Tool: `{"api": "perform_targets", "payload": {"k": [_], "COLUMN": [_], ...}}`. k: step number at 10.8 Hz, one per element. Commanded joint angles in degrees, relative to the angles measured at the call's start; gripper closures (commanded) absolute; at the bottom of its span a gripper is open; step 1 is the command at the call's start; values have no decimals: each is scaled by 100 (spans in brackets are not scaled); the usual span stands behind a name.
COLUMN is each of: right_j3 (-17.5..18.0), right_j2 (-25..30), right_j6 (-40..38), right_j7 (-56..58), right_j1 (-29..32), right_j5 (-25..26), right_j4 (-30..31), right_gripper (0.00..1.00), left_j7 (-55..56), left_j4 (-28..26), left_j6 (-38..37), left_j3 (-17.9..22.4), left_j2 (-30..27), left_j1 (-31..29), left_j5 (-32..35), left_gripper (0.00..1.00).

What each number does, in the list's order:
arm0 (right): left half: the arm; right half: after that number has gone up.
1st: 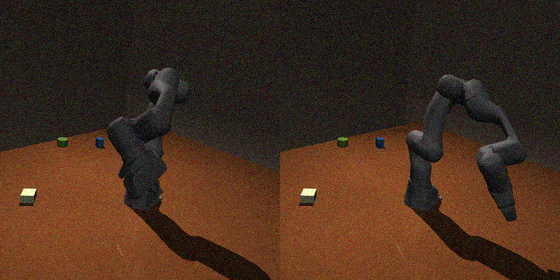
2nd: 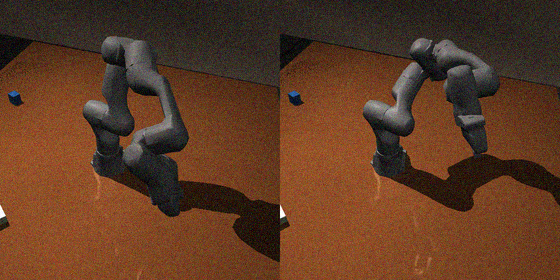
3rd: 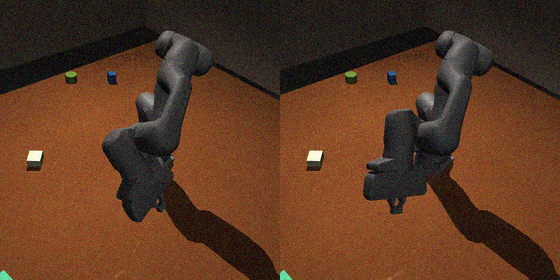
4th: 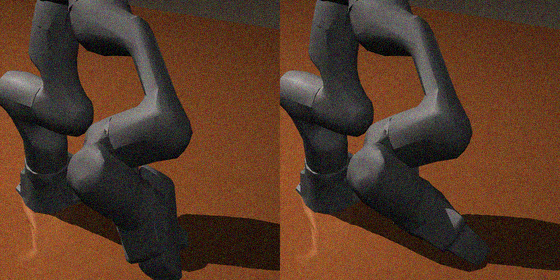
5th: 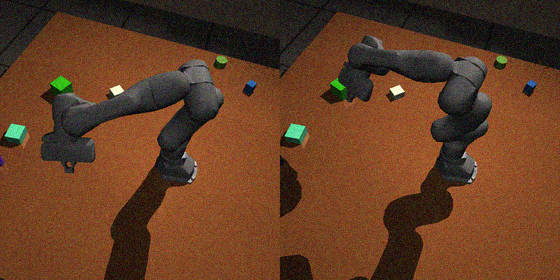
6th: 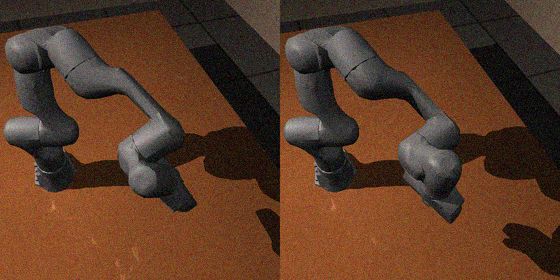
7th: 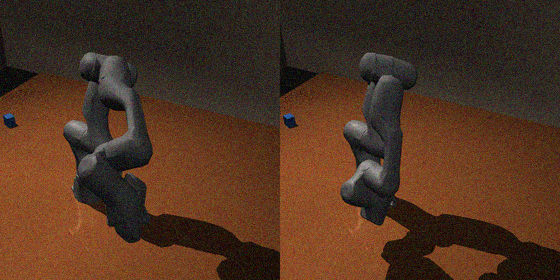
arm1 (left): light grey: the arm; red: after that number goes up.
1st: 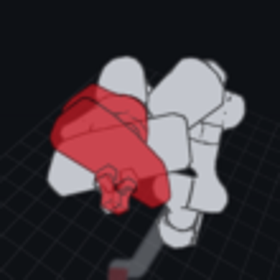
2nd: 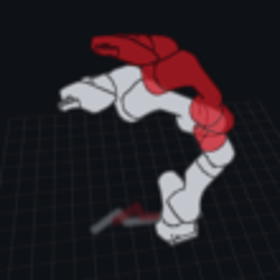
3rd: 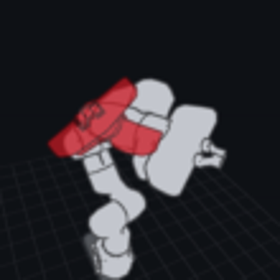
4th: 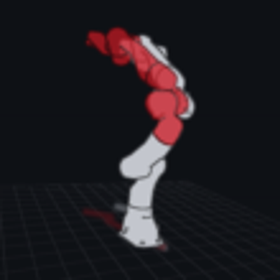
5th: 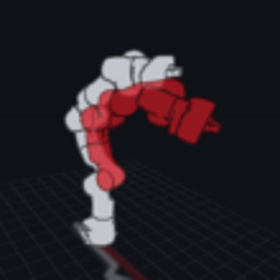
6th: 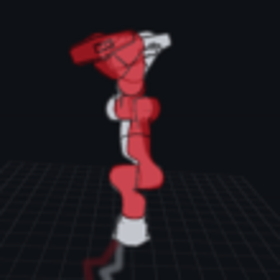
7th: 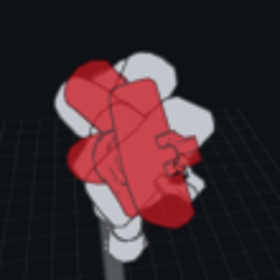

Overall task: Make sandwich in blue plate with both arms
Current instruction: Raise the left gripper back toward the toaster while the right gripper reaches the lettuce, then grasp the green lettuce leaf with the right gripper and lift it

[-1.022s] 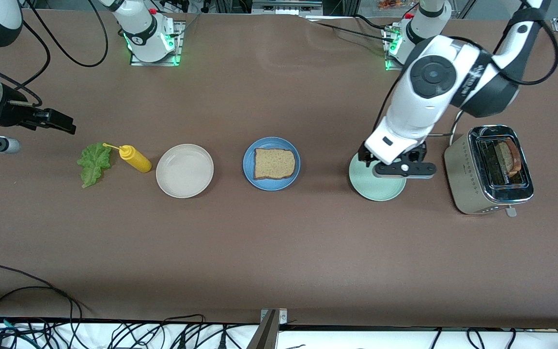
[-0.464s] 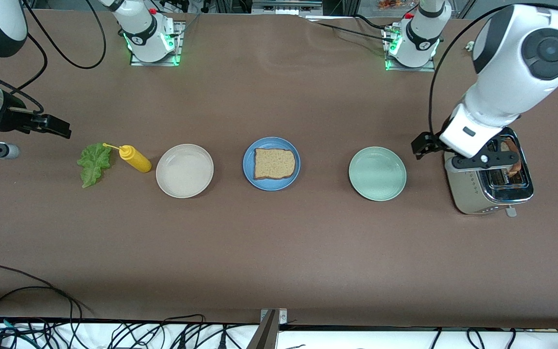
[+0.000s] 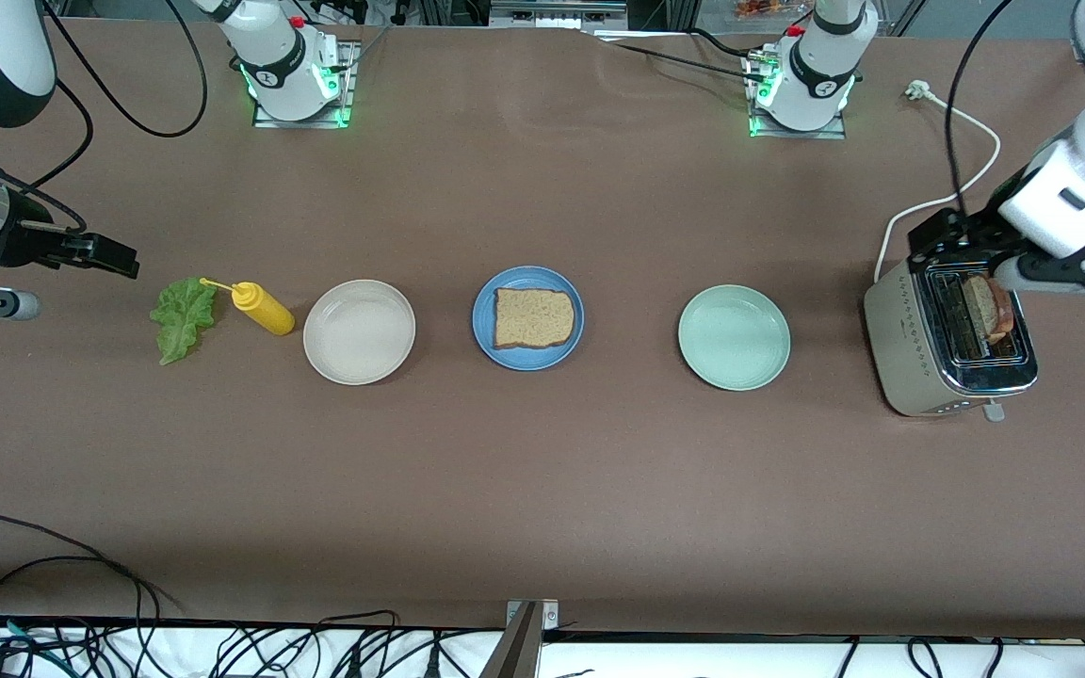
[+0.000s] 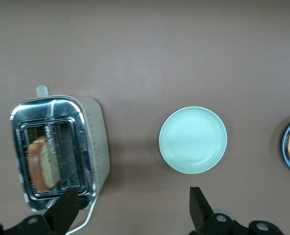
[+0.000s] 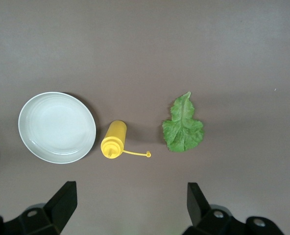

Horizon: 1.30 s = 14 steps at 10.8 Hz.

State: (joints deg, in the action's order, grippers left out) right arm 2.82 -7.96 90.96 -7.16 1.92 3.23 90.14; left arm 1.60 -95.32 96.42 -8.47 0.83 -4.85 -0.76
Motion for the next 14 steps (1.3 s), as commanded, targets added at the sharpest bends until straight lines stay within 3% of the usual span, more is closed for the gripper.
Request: {"api": "perform_targets", "payload": {"k": [1,4,6,13,14], "right_j3": [-87,-237,-264,-264,-264], "right_j2": [-39,-424,-950,-2173,-2366], "right_j6": [-34,-8,10,722,713], "right_j7": [101,653,943,1629,1778], "right_j1": [63,282,571,1108,1170], "right_j5": [63,19,-16,-271,-279], "right_j4": [-154,-154,-154,-145,-128], "right_gripper": [0,0,0,0,6], "left_j7": [-634,-617,-617,-599,-599], "left_j4": [-48,346,593,901,910], "left_j6": [-229,-561,-783,-1012,-1012], "left_j3": [214,495,959,953,944], "left_j2": [-329,-321,-321,-163,-110], "left_j1": [10,133,457,432,432], "left_j5": [-161,-161,-179,-222,-223], "left_gripper": [0,0,0,0,0]}}
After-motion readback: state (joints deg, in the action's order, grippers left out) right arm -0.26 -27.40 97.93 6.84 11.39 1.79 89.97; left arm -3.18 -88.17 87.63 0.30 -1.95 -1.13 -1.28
